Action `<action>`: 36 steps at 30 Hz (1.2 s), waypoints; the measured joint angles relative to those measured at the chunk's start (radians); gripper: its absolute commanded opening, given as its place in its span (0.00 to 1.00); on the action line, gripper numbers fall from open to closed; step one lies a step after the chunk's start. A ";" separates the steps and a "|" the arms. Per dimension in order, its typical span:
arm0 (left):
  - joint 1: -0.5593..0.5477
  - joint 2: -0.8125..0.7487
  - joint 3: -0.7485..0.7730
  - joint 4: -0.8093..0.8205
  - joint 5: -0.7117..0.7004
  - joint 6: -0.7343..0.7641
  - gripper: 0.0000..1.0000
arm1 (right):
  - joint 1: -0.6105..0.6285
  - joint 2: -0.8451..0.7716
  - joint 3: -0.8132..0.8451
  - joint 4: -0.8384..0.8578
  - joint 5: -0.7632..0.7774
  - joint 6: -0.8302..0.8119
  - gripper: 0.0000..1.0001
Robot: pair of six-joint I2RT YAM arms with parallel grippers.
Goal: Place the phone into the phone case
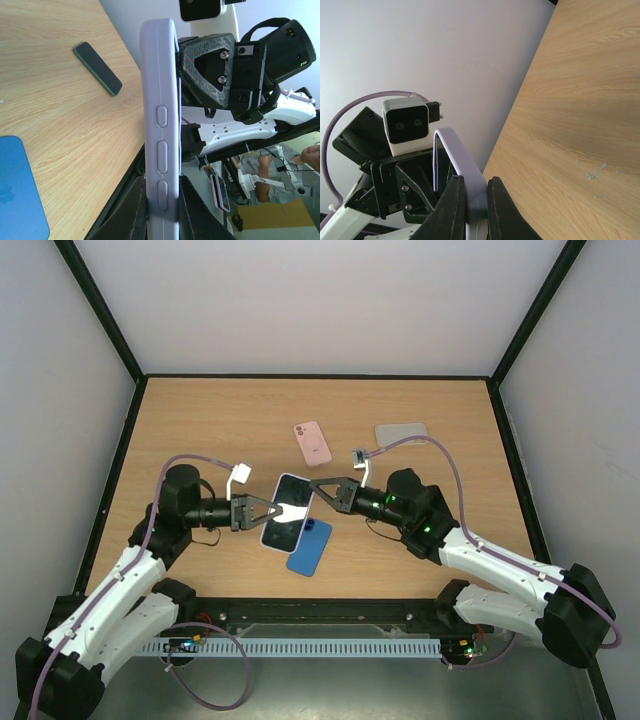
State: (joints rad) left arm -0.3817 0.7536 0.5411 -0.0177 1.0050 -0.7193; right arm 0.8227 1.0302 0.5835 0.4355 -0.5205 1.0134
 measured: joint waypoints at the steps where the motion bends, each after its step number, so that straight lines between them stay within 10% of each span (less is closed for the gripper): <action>1: 0.000 0.002 0.003 -0.013 -0.003 0.008 0.03 | 0.000 0.000 0.000 -0.008 0.000 -0.001 0.03; 8: 0.002 -0.003 0.002 -0.026 -0.049 -0.005 0.03 | 0.000 0.007 0.001 -0.018 -0.011 0.026 0.49; 14: 0.009 -0.014 -0.005 0.020 -0.120 -0.077 0.03 | 0.000 0.032 -0.009 0.052 -0.053 0.070 0.64; 36: 0.009 -0.005 -0.059 0.224 -0.264 -0.245 0.03 | 0.068 0.188 -0.095 0.336 -0.137 0.213 0.27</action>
State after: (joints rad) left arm -0.3725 0.7490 0.4824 0.2066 0.7406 -0.9642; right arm 0.8902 1.2179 0.4889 0.7715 -0.6571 1.2266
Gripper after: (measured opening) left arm 0.109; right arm 0.366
